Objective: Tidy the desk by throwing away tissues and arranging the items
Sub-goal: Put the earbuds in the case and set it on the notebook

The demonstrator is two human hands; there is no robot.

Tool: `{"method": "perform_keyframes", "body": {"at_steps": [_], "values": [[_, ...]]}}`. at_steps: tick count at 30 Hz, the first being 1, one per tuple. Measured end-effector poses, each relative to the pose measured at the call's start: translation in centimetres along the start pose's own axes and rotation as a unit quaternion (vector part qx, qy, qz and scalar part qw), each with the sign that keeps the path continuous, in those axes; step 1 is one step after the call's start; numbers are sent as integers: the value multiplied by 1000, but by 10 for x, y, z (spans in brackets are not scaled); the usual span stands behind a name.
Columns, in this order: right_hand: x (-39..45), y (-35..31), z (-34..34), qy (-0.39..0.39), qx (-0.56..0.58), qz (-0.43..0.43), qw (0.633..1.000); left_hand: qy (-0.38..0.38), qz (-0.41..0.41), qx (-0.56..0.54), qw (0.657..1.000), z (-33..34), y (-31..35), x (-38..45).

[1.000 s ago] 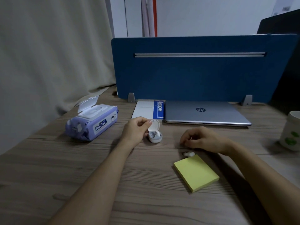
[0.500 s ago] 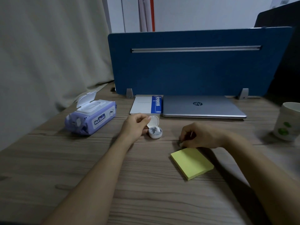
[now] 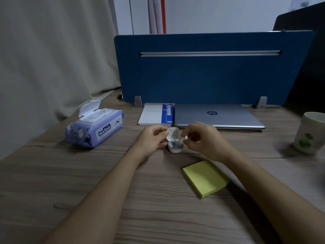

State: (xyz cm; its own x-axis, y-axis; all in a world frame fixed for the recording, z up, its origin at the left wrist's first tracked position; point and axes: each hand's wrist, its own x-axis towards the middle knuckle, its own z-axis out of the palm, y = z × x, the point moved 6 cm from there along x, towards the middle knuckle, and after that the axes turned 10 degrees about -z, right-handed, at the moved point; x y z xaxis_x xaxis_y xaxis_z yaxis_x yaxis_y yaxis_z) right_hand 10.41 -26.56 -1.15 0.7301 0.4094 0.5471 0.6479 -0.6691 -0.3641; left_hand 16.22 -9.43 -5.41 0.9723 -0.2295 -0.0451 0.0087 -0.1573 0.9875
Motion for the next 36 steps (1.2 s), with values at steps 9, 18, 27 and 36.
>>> {"method": "perform_keyframes", "body": {"at_steps": [9,18,27,36], "values": [[12,-20,22,-57,-83,-87,991,-39,5,-1,999,11,3,-4],[7,-6,-2,60,-61,-43,995,-38,-4,-3,999,10,2,-2],[-5,36,-18,169,-33,77,982,-74,6,20,997,15,4,-5],[-6,37,-17,156,-30,81,984,-117,44,181,976,20,2,-9]]}}
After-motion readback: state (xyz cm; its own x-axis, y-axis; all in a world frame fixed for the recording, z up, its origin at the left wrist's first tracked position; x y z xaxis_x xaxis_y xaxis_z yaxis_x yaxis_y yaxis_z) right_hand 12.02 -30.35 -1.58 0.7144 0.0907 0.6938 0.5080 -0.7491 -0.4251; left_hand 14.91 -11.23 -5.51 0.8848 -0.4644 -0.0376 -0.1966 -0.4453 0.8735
